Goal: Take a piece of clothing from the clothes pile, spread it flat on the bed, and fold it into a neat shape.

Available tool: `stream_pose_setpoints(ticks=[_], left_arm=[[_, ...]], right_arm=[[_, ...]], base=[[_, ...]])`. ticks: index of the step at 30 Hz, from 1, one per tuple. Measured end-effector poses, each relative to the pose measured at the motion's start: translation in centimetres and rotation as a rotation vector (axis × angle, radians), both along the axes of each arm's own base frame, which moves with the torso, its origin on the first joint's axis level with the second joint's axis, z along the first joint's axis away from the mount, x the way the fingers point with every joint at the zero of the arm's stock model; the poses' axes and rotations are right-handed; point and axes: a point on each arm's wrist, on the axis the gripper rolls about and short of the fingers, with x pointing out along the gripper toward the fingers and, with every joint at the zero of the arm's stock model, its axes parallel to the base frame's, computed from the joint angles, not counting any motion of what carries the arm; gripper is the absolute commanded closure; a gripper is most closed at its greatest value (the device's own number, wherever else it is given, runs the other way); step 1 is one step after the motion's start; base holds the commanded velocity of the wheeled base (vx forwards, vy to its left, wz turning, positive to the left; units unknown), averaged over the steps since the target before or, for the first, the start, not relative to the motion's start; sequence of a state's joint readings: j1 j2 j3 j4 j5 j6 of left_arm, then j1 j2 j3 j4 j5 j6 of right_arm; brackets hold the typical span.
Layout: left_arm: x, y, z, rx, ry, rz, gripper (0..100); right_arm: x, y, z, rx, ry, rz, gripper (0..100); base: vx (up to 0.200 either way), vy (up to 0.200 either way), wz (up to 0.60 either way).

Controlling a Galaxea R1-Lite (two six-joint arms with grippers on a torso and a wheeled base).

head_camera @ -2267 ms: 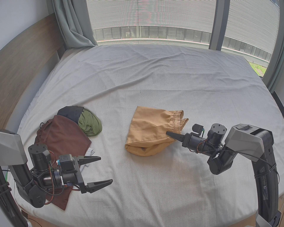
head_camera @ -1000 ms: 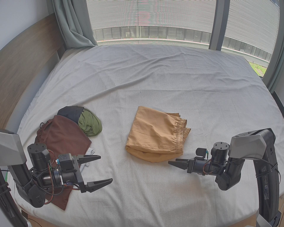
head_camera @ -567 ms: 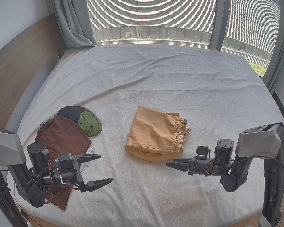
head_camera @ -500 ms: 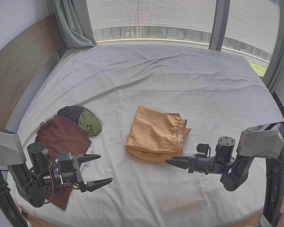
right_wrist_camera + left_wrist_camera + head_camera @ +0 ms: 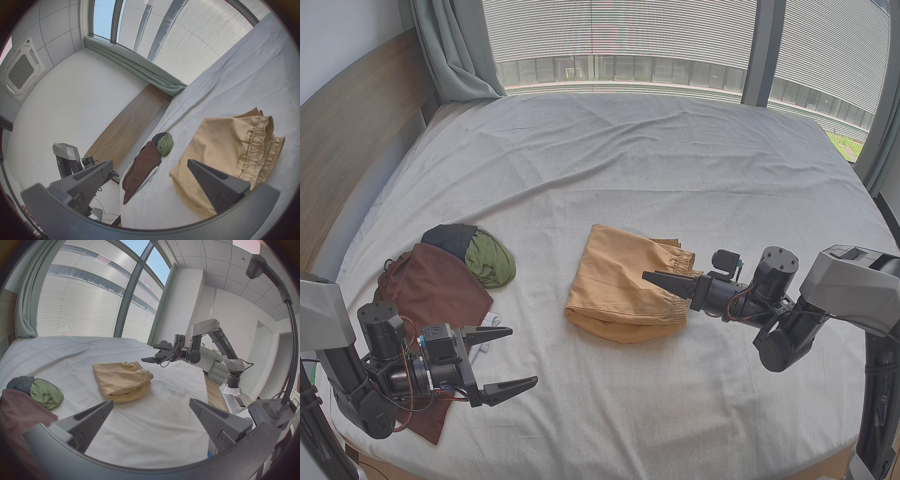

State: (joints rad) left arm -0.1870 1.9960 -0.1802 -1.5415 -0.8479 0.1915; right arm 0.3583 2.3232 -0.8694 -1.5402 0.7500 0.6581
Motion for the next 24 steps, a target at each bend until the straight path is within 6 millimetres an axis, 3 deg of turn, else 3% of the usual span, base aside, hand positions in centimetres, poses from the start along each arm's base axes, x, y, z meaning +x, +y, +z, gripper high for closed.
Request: stream_pose_setpoints(ticks=[7,12,19,24], left_arm=[[-0.1,0.0,-0.1,0.002,0.004,0.000,0],[-0.1,0.0,-0.2,0.002,0.008,0.001,0],[0.0,0.0,-0.2,0.003,0.011,0.001,0],[0.0,0.0,-0.2,0.003,0.011,0.001,0]], right_arm=[[2.1,0.3,-1.8,0.006,0.004,-0.011,0],[3.2,0.0,-4.2,-0.005,0.036,-0.029,0],[3.7,-0.4,-7.7,-0.030,0.094,-0.051,0],[3.7,-0.5,-8.7,-0.036,0.112,-0.055,0]], base=[[0.000,0.000,0.00],[0.000,0.000,0.00],[0.000,0.000,0.00],[0.000,0.000,0.00]])
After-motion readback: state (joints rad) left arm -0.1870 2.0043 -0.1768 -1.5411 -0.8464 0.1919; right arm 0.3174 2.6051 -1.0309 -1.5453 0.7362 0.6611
